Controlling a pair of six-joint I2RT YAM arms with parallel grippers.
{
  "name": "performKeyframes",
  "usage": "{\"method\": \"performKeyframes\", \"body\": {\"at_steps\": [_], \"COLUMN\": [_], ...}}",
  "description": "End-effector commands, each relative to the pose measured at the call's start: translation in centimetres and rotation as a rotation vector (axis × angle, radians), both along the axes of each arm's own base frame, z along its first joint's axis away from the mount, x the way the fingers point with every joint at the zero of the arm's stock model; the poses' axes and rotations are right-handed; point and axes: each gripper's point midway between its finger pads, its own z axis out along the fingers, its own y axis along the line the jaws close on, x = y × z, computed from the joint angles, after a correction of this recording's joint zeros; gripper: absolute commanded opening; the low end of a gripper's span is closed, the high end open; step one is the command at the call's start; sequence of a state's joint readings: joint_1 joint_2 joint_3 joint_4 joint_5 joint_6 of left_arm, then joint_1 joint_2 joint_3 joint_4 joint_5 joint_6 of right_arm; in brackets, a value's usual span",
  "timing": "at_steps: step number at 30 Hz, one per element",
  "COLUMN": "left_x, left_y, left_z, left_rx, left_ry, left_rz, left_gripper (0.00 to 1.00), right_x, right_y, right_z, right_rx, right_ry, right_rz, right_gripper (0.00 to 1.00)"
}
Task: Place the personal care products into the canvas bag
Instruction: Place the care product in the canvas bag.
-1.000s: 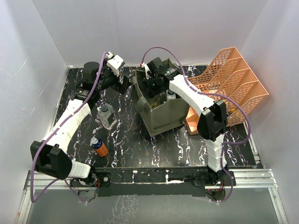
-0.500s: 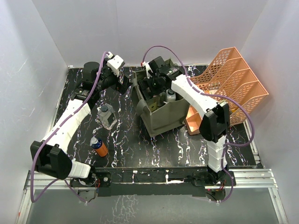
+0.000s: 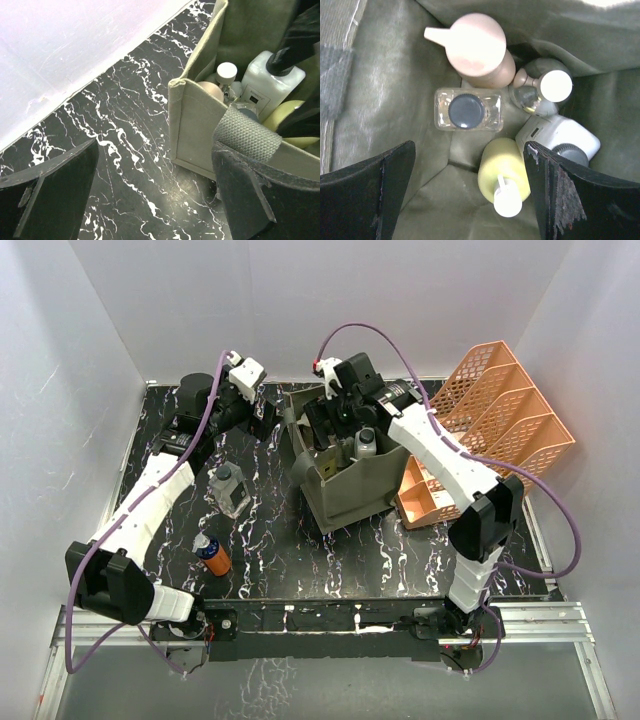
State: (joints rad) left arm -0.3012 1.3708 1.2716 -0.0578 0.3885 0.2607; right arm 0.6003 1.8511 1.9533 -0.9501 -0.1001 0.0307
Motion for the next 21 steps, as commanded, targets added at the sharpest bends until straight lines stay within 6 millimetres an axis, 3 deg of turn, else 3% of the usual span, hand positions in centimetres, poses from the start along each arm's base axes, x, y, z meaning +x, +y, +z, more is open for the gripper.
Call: {"method": "performKeyframes", "body": {"at_steps": [1,5,9,13,17,21], "left_x": [-0.8,-3.2,-5.9,-8.6,-10.0,-11.3], "left_y": [1.3,2.7,4.6,6.9,8.9,10.9], "left_z": [0.0,-1.4,-2.8,-3.7,-5.2,-8.1], "left_rx": [0.006,0.009,0.031,0.089,0.098,0.160], "left_ry": [0.034,0.165,0.340,0.413,0.501,0.602], "left_rz": [0.075,0.145,0.244,0.309,0.365,0.405], "left_gripper": [0.93,0.94,0.96,0.97,0.97,0.97], "right_x": [0.1,0.3,0.4,0.5,0.4,0.1], "right_y": [-1.2,-2.7,-3.0,-3.1,-2.9,-2.8], "right_z": [4.5,7.0,8.8,9.3,9.4,9.2], "right_rx": [0.043,0.070,0.101,0.105,0.117,0.121], "right_ry": [-0.151,-0.223,-0.268,-0.282,-0.280,-0.268], "right_rz": [-0.023,-0.070,-0.083,-0.090,-0.078,-0.073], "right_gripper": [0.93,0.93,0.93,0.93,0.93,0.93]}}
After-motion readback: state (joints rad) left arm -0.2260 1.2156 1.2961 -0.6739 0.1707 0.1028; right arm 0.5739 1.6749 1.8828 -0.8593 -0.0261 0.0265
